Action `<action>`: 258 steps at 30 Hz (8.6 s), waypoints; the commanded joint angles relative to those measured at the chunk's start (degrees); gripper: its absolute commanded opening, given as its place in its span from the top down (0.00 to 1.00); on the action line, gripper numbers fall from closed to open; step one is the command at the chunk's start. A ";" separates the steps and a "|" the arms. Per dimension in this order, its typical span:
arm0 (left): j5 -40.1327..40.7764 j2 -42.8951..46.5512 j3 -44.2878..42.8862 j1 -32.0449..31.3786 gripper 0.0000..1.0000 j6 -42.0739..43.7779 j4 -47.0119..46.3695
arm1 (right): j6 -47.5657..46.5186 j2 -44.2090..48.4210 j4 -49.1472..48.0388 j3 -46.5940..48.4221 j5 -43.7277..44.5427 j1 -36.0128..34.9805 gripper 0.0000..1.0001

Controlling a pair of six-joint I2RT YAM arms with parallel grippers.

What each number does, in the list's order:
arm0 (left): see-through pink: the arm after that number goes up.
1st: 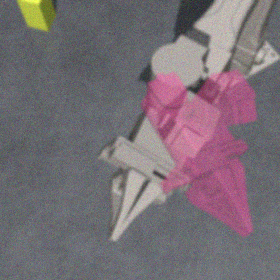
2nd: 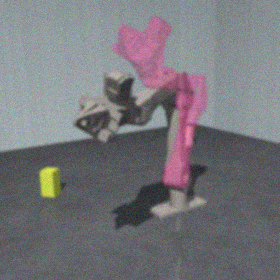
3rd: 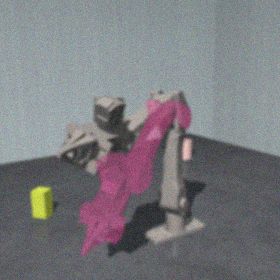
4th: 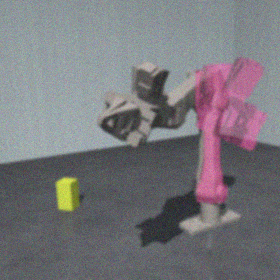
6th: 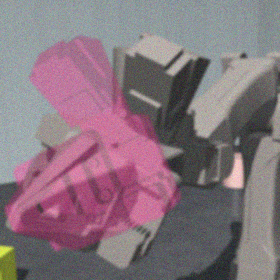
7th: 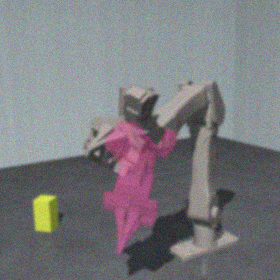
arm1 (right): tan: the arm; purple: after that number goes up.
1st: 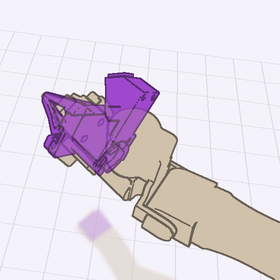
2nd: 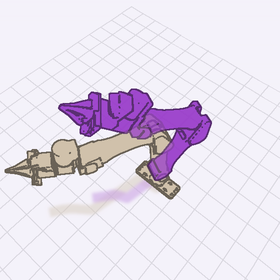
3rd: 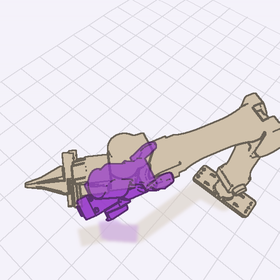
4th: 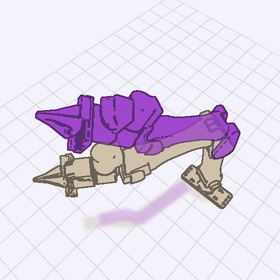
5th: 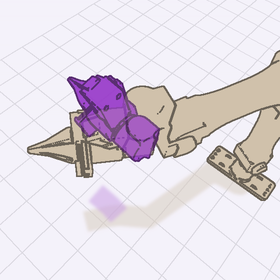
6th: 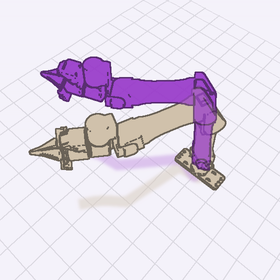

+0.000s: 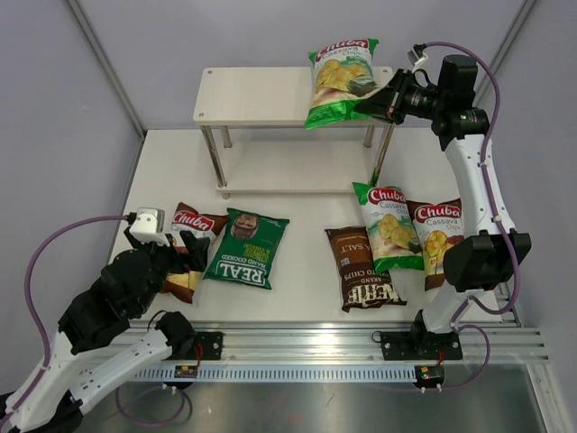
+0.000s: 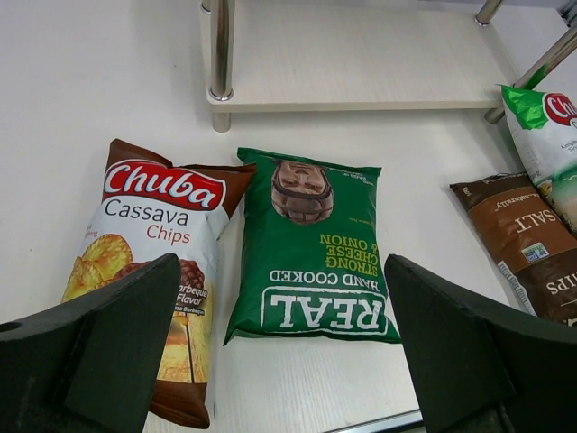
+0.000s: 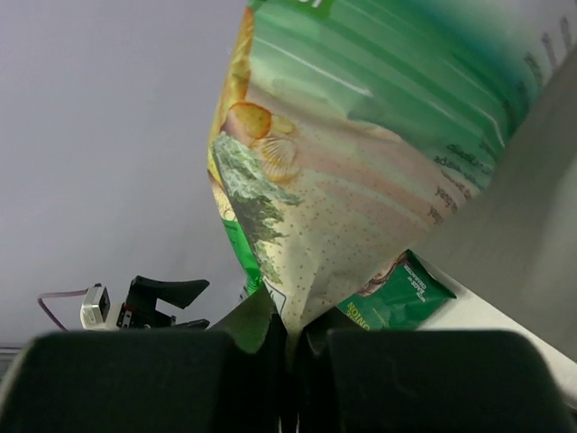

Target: Place and organize the chips bags onto the shelf

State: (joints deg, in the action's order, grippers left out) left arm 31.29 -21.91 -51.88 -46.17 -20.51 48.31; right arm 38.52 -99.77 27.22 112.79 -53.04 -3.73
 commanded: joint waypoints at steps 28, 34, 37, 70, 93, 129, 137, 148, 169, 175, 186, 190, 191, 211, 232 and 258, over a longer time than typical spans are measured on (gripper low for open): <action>-2.02 1.78 1.34 0.03 0.01 0.74 -3.14 | 13.76 11.34 -11.57 -17.51 14.89 6.45 0.96; -2.02 2.22 1.34 0.03 0.01 0.74 -3.23 | 15.53 10.38 -11.23 -16.29 14.54 6.36 0.94; -1.85 2.31 1.34 0.03 0.01 0.74 -3.40 | 16.32 11.52 -12.45 -17.95 14.89 6.19 0.92; -2.55 -10.95 -3.58 0.12 0.01 -5.23 1.15 | -3.80 26.63 6.78 -20.67 18.57 5.75 0.00; -15.55 -14.05 1.94 11.90 0.01 0.47 -4.18 | 11.22 24.82 -41.80 -70.00 36.77 -38.43 0.05; -16.96 -9.47 2.05 11.90 0.01 -1.01 -4.72 | 18.17 3.32 -85.42 -80.53 51.98 -50.06 0.92; -23.89 -4.74 4.66 11.90 0.01 -19.80 -6.90 | 12.11 15.21 -74.34 -80.45 52.68 -50.06 0.96; -32.50 -1.90 19.09 11.90 0.01 -52.86 -25.11 | 7.89 22.16 -72.57 -79.31 54.36 -50.06 0.99; -27.68 -6.83 26.57 11.72 0.01 -66.41 -35.04 | 4.81 25.32 -83.74 -79.31 48.73 -53.05 1.00; -27.69 -6.83 28.41 11.46 0.03 -67.29 -37.85 | 3.75 25.06 -89.88 -80.54 47.85 -54.19 1.00; -22.85 -0.94 29.02 11.46 0.64 -65.36 -40.57 | 2.52 24.97 -89.98 -80.97 47.50 -56.30 1.00; -22.94 1.34 30.61 11.37 0.80 -61.68 -46.37 | 2.61 26.02 -89.36 -81.50 48.20 -56.21 0.76; -22.50 2.56 30.69 11.37 0.83 -60.88 -47.25 | 2.61 26.90 -89.36 -82.11 48.64 -56.21 0.70; -20.30 4.08 22.09 11.37 0.89 -35.75 -67.38 | 2.08 58.10 -37.61 -79.31 68.84 -56.21 0.18; 0.00 -36.78 -9.63 13.03 0.87 -35.39 -75.56 | 5.68 78.48 -13.78 -76.94 77.20 -56.22 0.14; 0.53 -77.14 -37.41 12.86 0.83 -35.92 -73.98 | 3.67 92.82 1.87 -70.96 78.00 -56.21 0.12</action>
State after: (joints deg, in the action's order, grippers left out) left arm 30.00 -97.41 -85.65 -32.69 -57.60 -23.66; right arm 43.09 -8.16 27.99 39.97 23.38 -59.64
